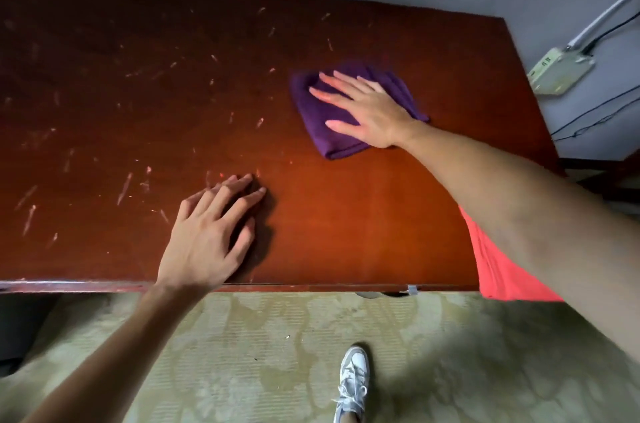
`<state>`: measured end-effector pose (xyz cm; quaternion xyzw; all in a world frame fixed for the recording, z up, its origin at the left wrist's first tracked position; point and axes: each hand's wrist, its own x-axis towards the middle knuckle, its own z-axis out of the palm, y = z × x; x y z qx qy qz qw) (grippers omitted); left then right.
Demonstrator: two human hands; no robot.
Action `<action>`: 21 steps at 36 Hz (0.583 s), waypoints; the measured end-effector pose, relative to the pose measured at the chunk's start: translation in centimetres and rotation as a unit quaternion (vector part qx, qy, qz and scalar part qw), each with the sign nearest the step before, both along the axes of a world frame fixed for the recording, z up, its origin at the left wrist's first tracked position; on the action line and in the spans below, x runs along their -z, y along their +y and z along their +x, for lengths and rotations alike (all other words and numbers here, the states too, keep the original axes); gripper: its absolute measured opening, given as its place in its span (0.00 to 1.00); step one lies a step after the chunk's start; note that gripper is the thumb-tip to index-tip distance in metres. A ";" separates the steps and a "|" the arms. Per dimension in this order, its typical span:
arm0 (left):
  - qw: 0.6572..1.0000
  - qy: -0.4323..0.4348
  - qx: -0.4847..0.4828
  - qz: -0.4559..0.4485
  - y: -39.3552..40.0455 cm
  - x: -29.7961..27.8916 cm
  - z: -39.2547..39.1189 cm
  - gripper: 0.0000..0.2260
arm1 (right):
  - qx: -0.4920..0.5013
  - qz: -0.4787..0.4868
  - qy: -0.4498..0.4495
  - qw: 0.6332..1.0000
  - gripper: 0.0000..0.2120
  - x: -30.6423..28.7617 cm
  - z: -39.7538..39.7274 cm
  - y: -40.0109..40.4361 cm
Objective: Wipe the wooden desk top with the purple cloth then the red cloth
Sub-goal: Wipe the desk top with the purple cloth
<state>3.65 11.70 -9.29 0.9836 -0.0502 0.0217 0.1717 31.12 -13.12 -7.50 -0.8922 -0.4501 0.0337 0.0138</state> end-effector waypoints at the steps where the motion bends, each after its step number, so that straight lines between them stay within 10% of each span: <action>1: 1.000 0.002 0.000 -0.002 -0.1 0.0 0.1 0.21 | 0.012 0.002 0.003 1.000 0.31 -0.1 1.6 0.3; 21: 1.000 0.005 -0.003 -0.029 -0.1 -0.2 0.8 0.21 | 0.258 0.044 0.027 0.965 0.31 0.0 17.2 7.2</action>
